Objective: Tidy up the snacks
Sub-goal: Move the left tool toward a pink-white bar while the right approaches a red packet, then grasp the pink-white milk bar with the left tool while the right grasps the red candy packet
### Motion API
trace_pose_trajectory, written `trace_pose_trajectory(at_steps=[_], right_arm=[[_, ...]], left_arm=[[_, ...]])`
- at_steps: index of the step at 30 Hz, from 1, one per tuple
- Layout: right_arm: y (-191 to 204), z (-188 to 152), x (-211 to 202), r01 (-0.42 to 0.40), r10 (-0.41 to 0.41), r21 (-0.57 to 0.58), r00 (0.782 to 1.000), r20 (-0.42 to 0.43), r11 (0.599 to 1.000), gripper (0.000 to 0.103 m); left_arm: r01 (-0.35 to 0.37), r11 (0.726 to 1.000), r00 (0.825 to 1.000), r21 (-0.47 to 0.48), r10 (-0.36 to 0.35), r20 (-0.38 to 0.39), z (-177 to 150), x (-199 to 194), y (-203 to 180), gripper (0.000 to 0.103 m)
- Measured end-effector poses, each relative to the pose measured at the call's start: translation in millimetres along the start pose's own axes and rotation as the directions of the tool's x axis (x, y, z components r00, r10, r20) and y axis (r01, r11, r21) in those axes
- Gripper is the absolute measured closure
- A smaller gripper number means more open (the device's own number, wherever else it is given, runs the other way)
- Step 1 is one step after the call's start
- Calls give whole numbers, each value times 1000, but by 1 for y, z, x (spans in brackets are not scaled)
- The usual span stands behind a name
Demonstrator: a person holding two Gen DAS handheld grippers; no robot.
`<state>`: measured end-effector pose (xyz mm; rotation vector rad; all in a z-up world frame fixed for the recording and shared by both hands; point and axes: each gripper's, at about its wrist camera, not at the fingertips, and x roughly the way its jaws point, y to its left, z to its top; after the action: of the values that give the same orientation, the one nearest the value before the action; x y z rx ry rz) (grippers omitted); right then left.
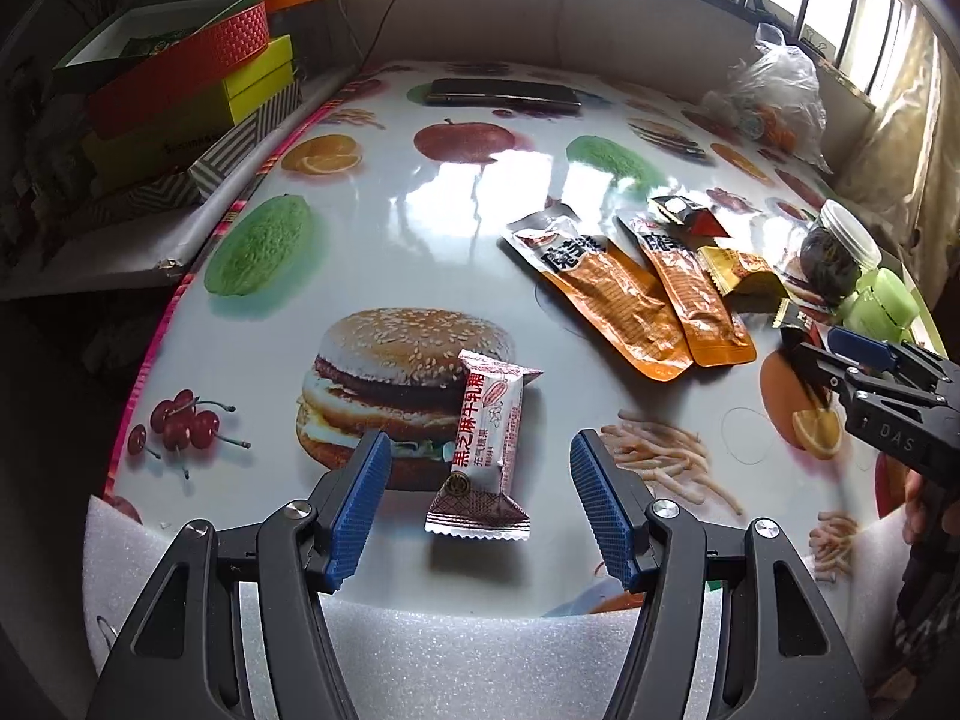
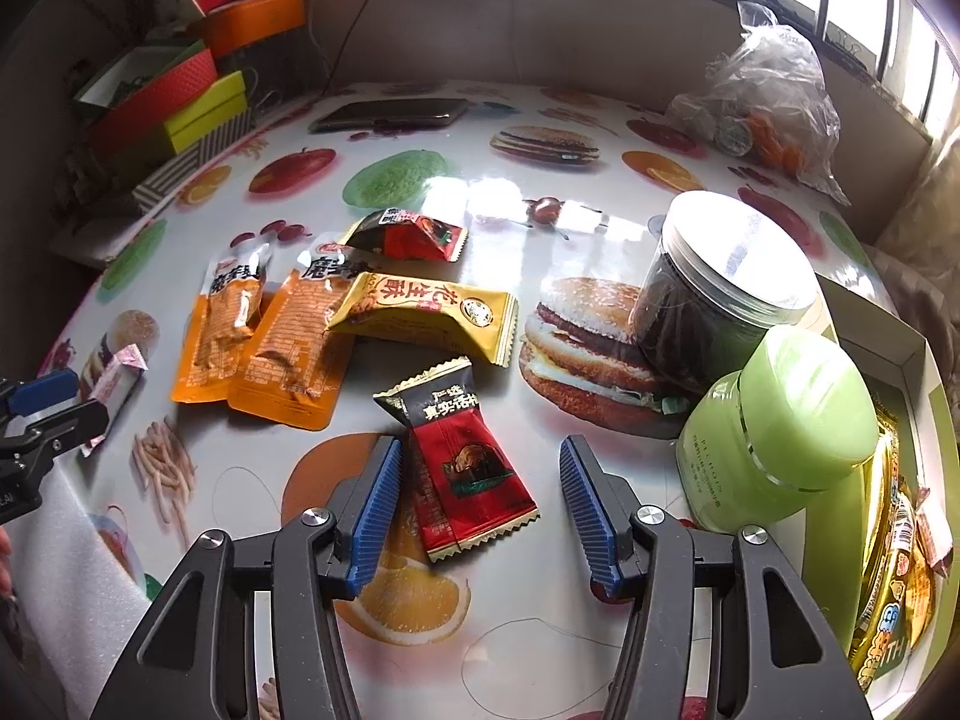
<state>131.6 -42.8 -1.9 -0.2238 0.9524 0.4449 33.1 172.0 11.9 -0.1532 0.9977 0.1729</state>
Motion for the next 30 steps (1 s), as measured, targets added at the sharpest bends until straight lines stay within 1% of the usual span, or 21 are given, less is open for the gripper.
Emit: trace_pose_trajectory(at_steps=[3, 7, 10, 11, 12, 13, 14, 18, 19, 20, 24, 25, 30], right_arm=[[-3, 1, 1, -2, 2, 18, 1000, -2, 1000, 49], [-3, 1, 1, 7, -7, 15, 1000, 4, 1000, 49], [-2, 0, 1, 14, -14, 14, 1000, 9, 1000, 52], [-2, 0, 1, 13, -13, 13, 1000, 9, 1000, 53], [-2, 0, 1, 12, -12, 13, 1000, 10, 1000, 56], [-2, 0, 1, 12, -12, 13, 1000, 12, 1000, 57], [-2, 0, 1, 13, -14, 14, 1000, 13, 1000, 58], [-3, 0, 0, 14, -14, 13, 1000, 18, 1000, 67], [-3, 0, 0, 16, -17, 13, 1000, 20, 1000, 68], [-3, 0, 0, 16, -16, 15, 1000, 21, 1000, 68], [-2, 0, -1, 25, -26, 13, 999, 23, 1000, 71], [-2, -1, -1, 28, -28, 12, 999, 25, 1000, 72], [-3, -2, -3, 38, -39, 16, 999, 28, 999, 75]], left_arm=[[15, 1000, 1000, -9, -15, 0, 1, 2, 1, 40], [-2, 1000, 1000, -15, 2, -2, 3, 5, 2, 40], [-10, 1000, 1000, -13, 10, -12, 3, 8, 1, 40], [-2, 1000, 1000, -14, 1, -12, 3, 8, 1, 43], [2, 1000, 1000, -14, -2, -14, 2, 10, 0, 47], [-7, 1000, 1000, -15, 6, -13, 3, 10, 0, 52], [-14, 1000, 1000, -15, 14, -9, 3, 10, 0, 54], [-3, 1000, 1000, -20, 3, -8, 5, 10, 0, 61], [-6, 1000, 1000, -17, 6, -7, 5, 10, 0, 69], [-5, 1000, 1000, -16, 5, -6, 5, 10, -1, 73], [4, 1000, 1000, -18, -4, -5, 6, 11, -2, 76], [5, 1000, 1000, -16, -5, -5, 7, 10, -2, 81], [7, 1000, 1000, -14, -7, -1, 6, 10, -4, 82]])
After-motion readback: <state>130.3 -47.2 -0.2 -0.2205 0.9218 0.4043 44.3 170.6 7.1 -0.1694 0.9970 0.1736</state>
